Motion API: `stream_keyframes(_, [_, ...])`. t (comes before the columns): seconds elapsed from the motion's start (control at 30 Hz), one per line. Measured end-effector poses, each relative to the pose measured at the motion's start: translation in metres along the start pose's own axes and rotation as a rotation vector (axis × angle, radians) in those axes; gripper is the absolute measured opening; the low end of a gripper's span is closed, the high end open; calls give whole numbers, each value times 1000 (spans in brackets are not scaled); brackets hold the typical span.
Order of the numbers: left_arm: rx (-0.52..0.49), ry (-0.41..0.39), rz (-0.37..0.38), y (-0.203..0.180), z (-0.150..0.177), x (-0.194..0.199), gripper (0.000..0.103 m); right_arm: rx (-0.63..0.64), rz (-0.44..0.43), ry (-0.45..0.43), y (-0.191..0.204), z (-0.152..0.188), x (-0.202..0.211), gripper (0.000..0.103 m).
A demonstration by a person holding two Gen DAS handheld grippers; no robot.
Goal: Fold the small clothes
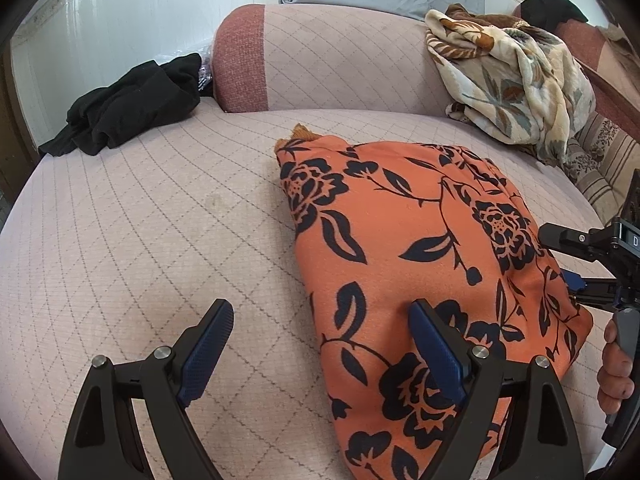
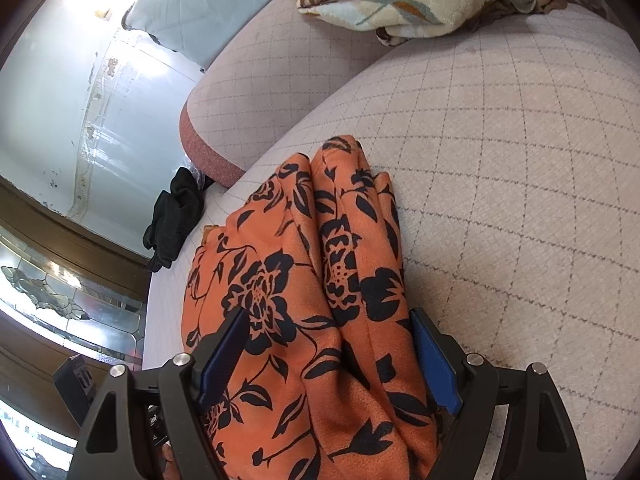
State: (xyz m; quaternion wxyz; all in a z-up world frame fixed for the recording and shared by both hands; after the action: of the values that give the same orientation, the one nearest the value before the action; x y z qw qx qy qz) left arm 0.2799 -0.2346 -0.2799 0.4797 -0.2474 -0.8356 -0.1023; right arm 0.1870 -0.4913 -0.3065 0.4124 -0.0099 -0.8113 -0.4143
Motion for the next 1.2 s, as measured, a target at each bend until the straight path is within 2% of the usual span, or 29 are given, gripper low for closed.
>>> stream_keyframes(0.37, [43, 35, 73, -3, -1, -10, 89, -48, -59, 58, -12, 3, -15, 83])
stream_keyframes(0.63, [75, 48, 115, 0, -3, -8, 89, -60, -60, 48, -17, -1, -10, 83])
stream_keyframes(0.73, [101, 51, 182, 2, -6, -4, 89, -97, -86, 28, -26, -7, -2, 83])
stream_keyframes(0.8, [117, 62, 243, 3, -7, -3, 89, -114, -112, 70, -29, -5, -8, 83])
stream_keyframes(0.93, [138, 151, 345, -3, 2, -18, 89, -80, -132, 108, -21, -1, -16, 83])
stream_keyframes(1.03, [137, 195, 390, -13, 11, -28, 89, -60, -122, 107, -16, 3, -19, 83])
stream_keyframes(1.17, [114, 173, 390, -21, 12, -24, 89, -57, -150, 107, -10, 8, -21, 83])
stream_keyframes(1.2, [121, 169, 393, -20, 12, -24, 86, -43, -144, 105, -8, 10, -21, 83])
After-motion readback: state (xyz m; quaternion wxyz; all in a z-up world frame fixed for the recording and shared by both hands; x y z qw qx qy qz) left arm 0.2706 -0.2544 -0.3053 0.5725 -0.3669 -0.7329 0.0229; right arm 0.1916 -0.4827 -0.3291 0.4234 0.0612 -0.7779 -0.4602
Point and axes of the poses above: each gripper's, at about its wrist camera, not at the fingertips, and x roughly against the way its jaws point, y to its left, z to its underside, the point moved 6 cm from there along -x, roughly the way its jaws point, and after that the axes turned 7 degrees about y, right-handed, at the moved point
